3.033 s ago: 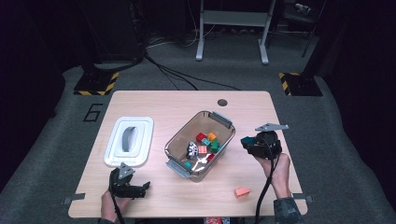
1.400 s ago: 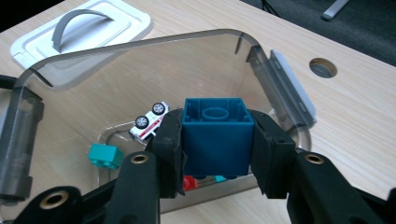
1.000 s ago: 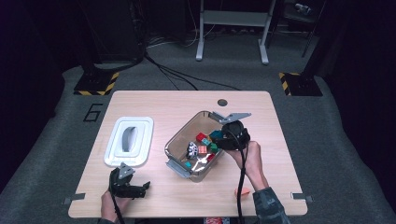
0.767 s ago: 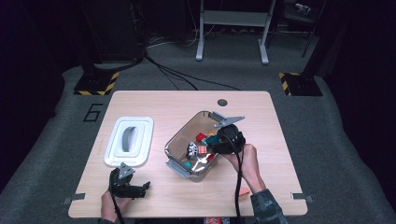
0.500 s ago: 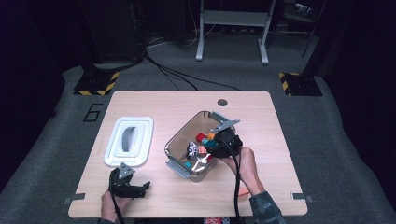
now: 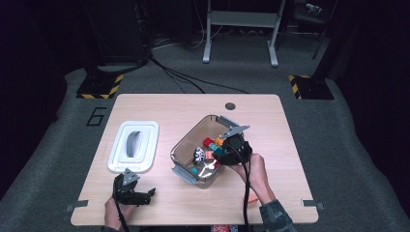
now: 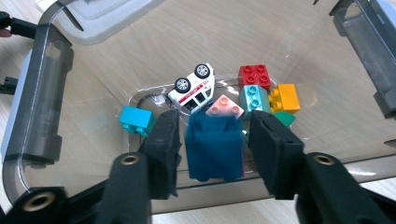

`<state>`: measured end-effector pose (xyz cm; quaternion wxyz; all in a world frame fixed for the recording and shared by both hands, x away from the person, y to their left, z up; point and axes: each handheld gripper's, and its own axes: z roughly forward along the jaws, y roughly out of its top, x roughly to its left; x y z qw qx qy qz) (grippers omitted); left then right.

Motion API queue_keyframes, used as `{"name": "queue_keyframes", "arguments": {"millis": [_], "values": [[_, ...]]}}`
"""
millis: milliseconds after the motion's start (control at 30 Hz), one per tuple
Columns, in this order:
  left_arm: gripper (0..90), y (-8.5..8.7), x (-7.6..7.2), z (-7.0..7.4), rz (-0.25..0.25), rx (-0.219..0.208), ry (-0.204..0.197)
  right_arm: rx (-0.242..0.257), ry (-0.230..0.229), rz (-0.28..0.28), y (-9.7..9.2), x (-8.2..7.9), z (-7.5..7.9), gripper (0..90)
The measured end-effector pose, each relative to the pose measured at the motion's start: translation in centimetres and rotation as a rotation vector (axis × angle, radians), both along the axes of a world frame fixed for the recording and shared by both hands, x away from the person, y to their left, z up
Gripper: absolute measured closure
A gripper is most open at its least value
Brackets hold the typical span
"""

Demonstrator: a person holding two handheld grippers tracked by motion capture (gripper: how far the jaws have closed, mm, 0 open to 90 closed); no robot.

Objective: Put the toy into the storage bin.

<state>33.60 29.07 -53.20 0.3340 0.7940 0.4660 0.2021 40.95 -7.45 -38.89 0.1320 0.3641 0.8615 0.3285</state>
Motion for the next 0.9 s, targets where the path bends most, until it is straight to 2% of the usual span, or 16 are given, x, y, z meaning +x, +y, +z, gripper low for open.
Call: {"name": "queue_keyframes", "arguments": {"millis": [100,200,367,533,667,900], "values": [[0.6,0.0,0.0,0.0,0.000,-0.002,-0.002,0.014,0.002,-0.009,-0.2,-0.1,0.2,41.8],[0.6,0.0,0.0,0.0,0.000,-0.001,0.000,0.035,-0.024,-0.019,-0.6,-0.3,0.5,30.4],[0.6,0.0,0.0,0.0,0.000,0.000,0.000,0.061,-0.035,-0.041,-1.6,-0.9,1.1,18.4],[0.6,0.0,0.0,0.0,0.000,-0.002,0.002,0.081,-0.053,-0.059,-3.1,-1.6,1.1,14.0],[0.6,0.0,0.0,0.0,0.001,0.000,0.003,0.070,-0.047,-0.068,-4.3,-2.5,0.8,12.6],[0.6,0.0,0.0,0.0,0.001,0.000,0.003,0.067,-0.022,-0.122,-6.8,-4.1,-1.4,7.4]]}}
